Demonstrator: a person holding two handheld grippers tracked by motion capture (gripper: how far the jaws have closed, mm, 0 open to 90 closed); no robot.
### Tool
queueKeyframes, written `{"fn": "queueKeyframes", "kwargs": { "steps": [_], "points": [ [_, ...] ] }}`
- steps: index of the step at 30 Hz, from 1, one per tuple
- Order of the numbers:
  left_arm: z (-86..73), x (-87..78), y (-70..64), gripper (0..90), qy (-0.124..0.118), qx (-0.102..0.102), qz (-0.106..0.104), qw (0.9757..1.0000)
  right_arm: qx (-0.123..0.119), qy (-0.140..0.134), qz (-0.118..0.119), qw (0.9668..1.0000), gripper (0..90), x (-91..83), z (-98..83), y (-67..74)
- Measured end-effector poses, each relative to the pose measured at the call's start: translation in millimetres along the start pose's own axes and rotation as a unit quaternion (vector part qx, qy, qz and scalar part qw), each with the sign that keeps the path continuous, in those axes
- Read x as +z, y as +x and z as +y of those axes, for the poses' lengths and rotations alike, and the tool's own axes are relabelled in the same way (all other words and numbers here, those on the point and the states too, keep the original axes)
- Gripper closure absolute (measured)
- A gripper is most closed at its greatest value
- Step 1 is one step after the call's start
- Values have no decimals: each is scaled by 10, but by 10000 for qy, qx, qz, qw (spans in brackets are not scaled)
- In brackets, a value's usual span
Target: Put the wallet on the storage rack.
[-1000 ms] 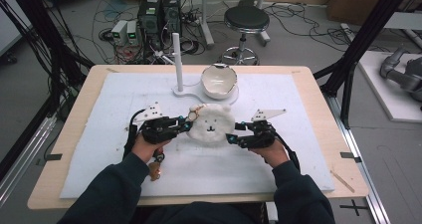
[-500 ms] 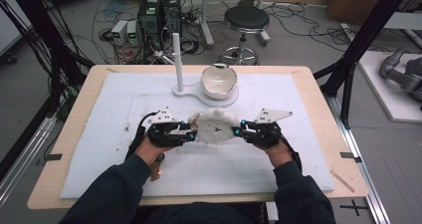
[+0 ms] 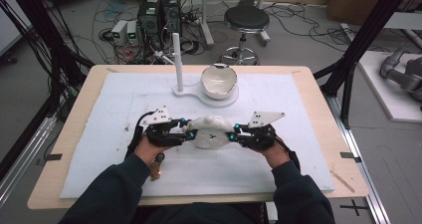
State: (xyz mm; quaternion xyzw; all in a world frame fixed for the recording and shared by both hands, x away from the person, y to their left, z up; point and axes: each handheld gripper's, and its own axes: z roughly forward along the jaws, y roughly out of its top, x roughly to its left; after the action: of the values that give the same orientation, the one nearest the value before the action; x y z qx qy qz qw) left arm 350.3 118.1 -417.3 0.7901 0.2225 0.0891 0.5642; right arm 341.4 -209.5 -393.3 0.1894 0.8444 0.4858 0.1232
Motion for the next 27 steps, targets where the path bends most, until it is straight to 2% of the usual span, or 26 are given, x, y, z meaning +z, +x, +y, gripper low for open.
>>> {"fn": "queueKeyframes", "kwargs": {
  "steps": [2,3,4,5,6,7,8,9,10,11,14,15,16,18,19,21,22,23,24,25,26,27],
  "points": [
    [-1,7,-8,622,40,53,-72,10000,55,-80,-91,9999,779,-21,7,-5],
    [15,-14,-4,623,-111,15,-107,9999,203,-123,-137,9996,733,-35,-3,-36],
    [15,-14,-4,624,-111,15,-107,9999,203,-123,-137,9996,733,-35,-3,-36],
    [24,-34,5,624,-195,-14,-94,9998,310,-133,-187,9993,683,-36,-9,-48],
    [30,-52,17,624,-294,-56,-92,9995,498,-91,-234,9984,541,-20,-30,-79],
    [34,-69,28,624,-361,-68,-108,9993,498,-91,-234,9984,541,-20,-30,-79],
    [35,-81,35,624,-381,-57,-105,9992,593,-83,-206,9980,504,-5,-45,-93],
    [34,-78,34,625,-396,-68,-125,9991,698,26,-123,9975,469,42,-70,-106],
    [34,-78,34,624,-396,-68,-125,9991,698,26,-123,9975,469,42,-70,-106],
    [35,-73,28,625,-391,-72,-115,9991,743,167,-18,9971,469,92,-82,-108],
    [34,-70,23,625,-344,-45,-112,9993,751,322,38,9966,469,130,-96,-110],
    [31,-72,31,625,-347,-66,-82,9993,841,460,113,9953,439,164,-116,-116],
    [31,-72,31,625,-347,-66,-82,9993,841,460,113,9953,439,164,-116,-116],
    [29,-77,41,625,-329,-83,-50,9994,978,785,248,9918,411,257,-197,-133],
    [29,-78,43,625,-327,-94,-55,9994,978,785,248,9918,411,257,-197,-133],
    [29,-76,39,625,-318,-86,-62,9994,1131,1034,396,9874,411,342,-259,-113],
    [30,-75,39,625,-314,-69,-70,9995,1106,1158,437,9861,416,386,-274,-100],
    [30,-73,36,625,-309,-76,-81,9995,1076,1248,517,9850,494,441,-272,-64],
    [30,-73,38,625,-310,-76,-75,9995,1016,1234,553,9856,563,452,-261,-50],
    [30,-73,38,625,-310,-76,-75,9995,1016,1234,553,9856,563,452,-261,-50],
    [29,-72,39,625,-311,-79,-62,9995,981,1228,560,9860,615,450,-248,-38],
    [26,-76,43,624,-286,-101,-33,9995,943,1137,624,9870,714,437,-235,-39]
  ]
}}
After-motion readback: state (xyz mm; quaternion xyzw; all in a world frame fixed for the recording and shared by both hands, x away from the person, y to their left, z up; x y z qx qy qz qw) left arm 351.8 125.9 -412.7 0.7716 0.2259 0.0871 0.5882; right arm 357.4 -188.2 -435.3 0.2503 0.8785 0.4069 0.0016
